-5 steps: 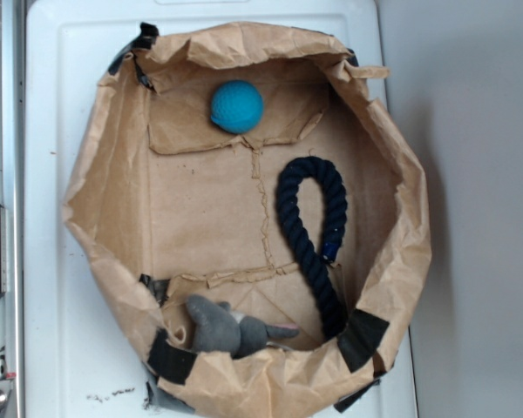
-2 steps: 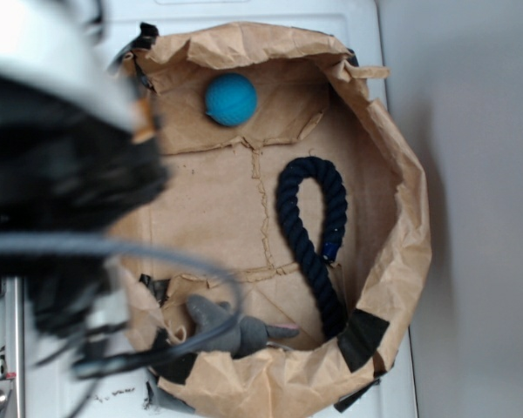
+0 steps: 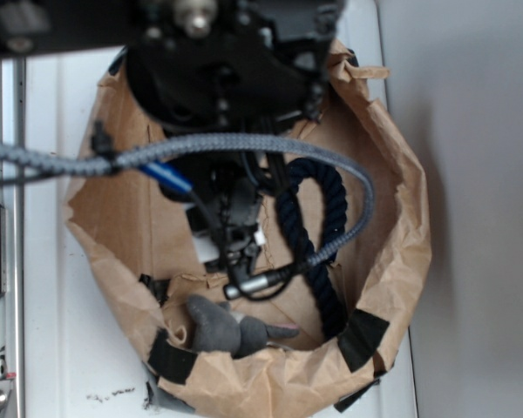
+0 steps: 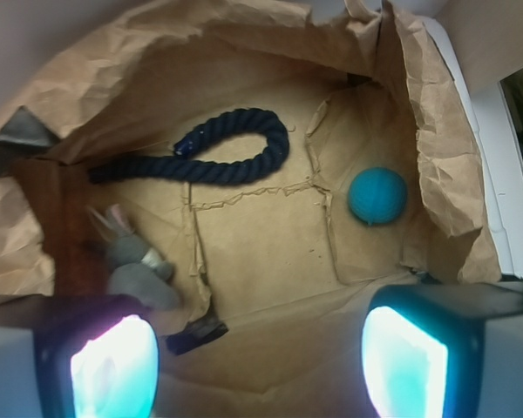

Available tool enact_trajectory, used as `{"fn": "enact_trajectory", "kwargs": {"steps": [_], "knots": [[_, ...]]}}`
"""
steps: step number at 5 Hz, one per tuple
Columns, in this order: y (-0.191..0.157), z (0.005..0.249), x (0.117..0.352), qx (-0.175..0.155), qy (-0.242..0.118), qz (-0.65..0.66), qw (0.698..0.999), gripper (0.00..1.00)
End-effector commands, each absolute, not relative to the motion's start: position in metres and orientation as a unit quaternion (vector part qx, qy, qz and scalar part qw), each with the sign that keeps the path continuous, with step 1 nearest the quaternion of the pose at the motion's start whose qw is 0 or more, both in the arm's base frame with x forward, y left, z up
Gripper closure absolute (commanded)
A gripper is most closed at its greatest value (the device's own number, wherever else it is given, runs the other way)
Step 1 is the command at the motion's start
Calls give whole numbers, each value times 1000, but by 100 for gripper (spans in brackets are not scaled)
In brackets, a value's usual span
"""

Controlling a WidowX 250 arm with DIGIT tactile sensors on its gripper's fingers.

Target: Grab the blue ball.

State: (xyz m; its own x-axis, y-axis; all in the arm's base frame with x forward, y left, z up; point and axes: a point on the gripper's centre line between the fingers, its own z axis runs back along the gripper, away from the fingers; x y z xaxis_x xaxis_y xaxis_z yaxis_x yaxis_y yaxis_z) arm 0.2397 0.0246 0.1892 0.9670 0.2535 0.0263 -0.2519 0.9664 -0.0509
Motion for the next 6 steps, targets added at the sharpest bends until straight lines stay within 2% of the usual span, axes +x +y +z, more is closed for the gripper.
{"fn": "enact_trajectory", "kwargs": {"steps": [1, 2, 3, 4, 6], "knots": [[32, 204, 243, -23, -46, 136, 989, 0], [34, 180, 267, -16, -67, 258, 964, 0], [36, 164, 278, -8, -88, 375, 923, 0], [39, 143, 287, 37, -109, 484, 868, 0], [39, 143, 287, 37, -109, 484, 868, 0]]}}
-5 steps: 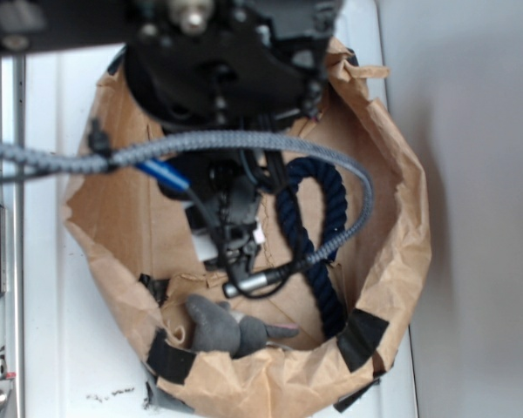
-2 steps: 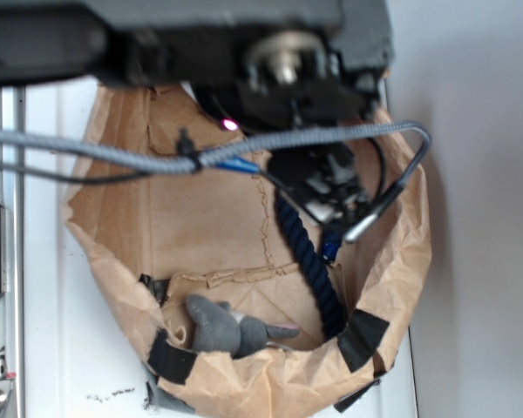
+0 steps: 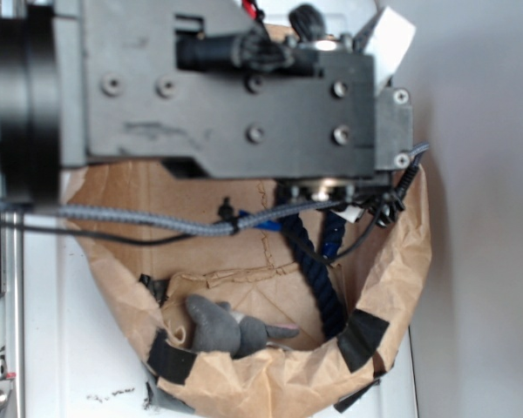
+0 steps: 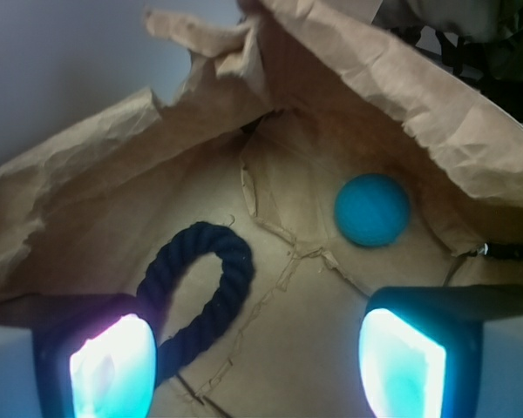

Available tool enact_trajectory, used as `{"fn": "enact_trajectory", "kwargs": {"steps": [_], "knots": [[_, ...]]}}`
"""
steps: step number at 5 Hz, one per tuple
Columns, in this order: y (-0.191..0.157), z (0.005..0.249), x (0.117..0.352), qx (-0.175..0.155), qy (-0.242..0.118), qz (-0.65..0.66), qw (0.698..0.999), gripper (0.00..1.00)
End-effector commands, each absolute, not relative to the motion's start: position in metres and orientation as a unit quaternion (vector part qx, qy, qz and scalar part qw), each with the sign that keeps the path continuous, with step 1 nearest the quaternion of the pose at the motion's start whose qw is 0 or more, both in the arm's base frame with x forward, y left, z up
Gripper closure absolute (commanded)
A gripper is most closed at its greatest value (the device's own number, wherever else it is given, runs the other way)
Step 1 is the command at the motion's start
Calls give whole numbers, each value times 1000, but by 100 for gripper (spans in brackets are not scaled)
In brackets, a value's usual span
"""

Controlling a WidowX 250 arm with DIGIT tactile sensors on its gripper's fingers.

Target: Grab the blue ball.

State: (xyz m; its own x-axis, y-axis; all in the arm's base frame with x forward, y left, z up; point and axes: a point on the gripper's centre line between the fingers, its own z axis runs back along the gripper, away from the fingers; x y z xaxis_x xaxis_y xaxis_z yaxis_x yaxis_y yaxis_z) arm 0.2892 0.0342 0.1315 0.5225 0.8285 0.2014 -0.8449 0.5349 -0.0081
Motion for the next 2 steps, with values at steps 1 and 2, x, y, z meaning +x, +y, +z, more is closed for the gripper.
{"fn": "enact_trajectory", "kwargs": {"steps": [1, 2], "knots": [[39, 143, 287, 37, -109, 484, 868, 0], [60, 105, 277, 70, -91, 573, 811, 0]]}}
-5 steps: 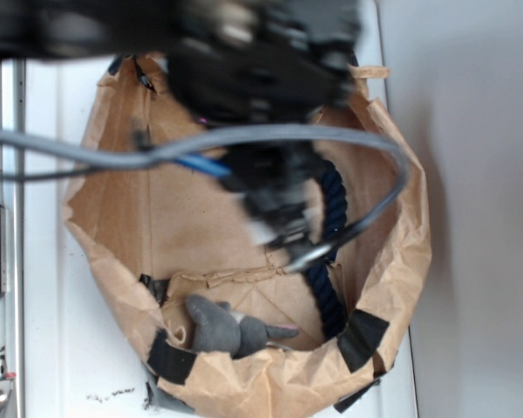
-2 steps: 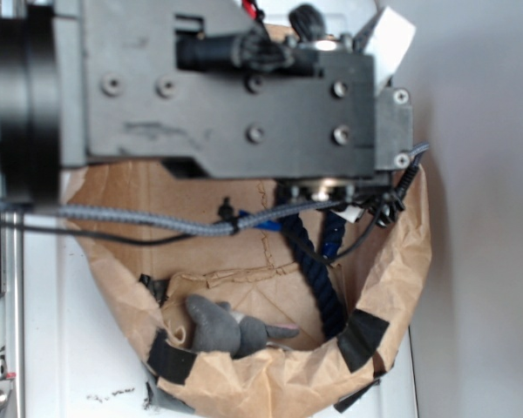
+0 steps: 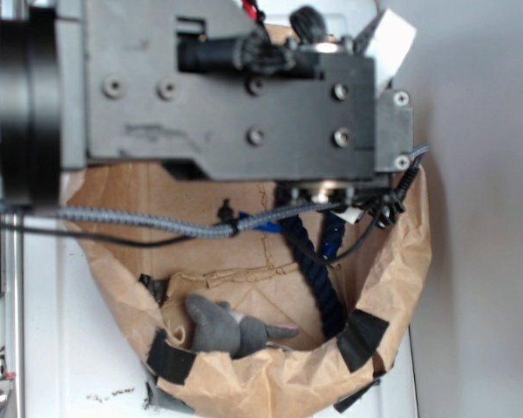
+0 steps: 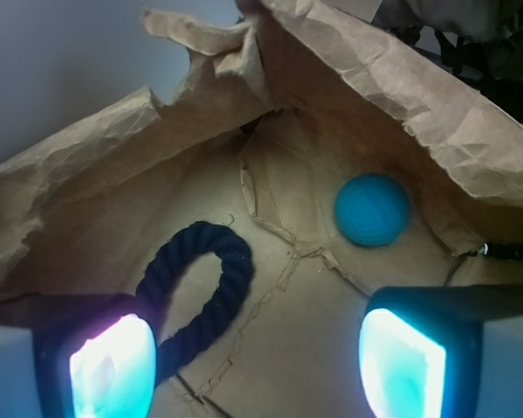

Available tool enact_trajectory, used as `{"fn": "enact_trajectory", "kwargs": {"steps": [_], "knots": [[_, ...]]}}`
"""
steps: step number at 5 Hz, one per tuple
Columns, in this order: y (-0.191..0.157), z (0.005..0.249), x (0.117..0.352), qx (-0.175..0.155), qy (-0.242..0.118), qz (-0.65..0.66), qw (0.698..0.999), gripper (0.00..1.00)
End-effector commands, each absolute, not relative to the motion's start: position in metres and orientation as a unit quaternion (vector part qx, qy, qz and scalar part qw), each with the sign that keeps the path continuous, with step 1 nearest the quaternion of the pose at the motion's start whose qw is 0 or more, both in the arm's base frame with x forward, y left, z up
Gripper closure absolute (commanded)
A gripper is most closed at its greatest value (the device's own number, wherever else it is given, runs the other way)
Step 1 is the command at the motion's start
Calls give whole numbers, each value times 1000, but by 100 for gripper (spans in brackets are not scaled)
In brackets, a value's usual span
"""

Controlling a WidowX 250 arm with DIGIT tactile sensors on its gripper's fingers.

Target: Grab the blue ball.

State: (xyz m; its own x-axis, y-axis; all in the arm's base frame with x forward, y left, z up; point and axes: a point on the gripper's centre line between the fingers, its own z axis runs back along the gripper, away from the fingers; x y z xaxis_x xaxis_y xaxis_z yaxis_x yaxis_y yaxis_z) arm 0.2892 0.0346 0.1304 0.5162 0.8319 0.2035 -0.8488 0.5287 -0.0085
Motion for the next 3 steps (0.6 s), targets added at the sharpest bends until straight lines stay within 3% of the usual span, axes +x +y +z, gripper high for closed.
{"fn": "enact_trajectory", "kwargs": {"steps": [1, 2, 3], "knots": [[72, 69, 272, 109, -113, 620, 769, 0], [84, 46, 275, 105, -151, 654, 733, 0], [86, 22, 296, 108, -162, 664, 722, 0]]}}
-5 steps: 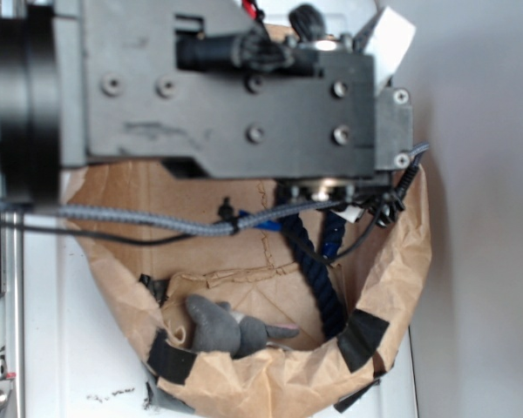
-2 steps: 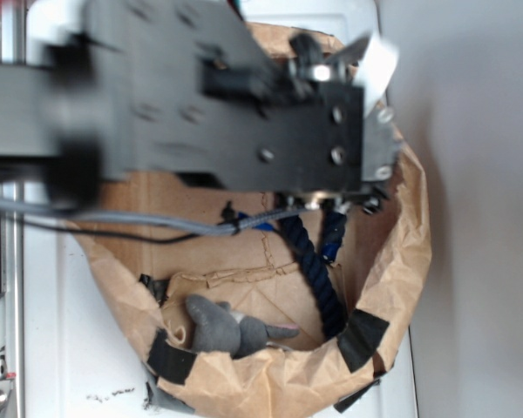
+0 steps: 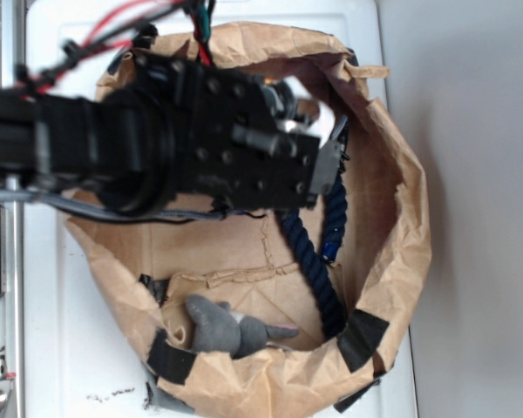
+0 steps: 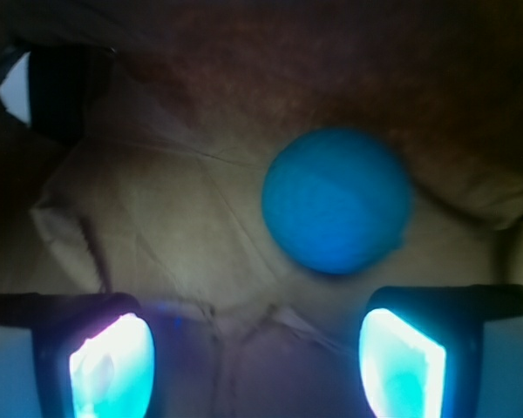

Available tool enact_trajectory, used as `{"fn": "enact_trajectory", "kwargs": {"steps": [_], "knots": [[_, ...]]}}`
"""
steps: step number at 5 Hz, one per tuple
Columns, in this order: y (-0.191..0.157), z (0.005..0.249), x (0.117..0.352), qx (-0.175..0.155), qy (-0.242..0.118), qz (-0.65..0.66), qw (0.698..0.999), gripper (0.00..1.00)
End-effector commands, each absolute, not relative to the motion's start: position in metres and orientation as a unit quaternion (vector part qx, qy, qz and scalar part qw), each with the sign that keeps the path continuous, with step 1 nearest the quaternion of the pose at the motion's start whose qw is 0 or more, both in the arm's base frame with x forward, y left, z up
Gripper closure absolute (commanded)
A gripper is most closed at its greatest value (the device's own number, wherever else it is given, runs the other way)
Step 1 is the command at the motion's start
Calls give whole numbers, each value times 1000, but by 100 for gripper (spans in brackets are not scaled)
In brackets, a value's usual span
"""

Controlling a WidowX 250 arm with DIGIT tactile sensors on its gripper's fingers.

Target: Grab the blue ball.

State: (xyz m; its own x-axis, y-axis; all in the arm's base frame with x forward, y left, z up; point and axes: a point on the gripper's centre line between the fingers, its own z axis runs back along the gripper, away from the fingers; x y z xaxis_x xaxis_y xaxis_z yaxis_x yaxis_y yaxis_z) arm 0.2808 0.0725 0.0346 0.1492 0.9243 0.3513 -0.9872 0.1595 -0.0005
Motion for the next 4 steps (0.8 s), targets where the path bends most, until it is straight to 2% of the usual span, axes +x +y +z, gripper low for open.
{"fn": "enact_trajectory", "kwargs": {"steps": [1, 2, 4], "knots": [[82, 20, 308, 99, -160, 663, 725, 100], [80, 33, 303, 82, -156, 645, 744, 100], [70, 75, 284, 51, -121, 622, 772, 100]]}}
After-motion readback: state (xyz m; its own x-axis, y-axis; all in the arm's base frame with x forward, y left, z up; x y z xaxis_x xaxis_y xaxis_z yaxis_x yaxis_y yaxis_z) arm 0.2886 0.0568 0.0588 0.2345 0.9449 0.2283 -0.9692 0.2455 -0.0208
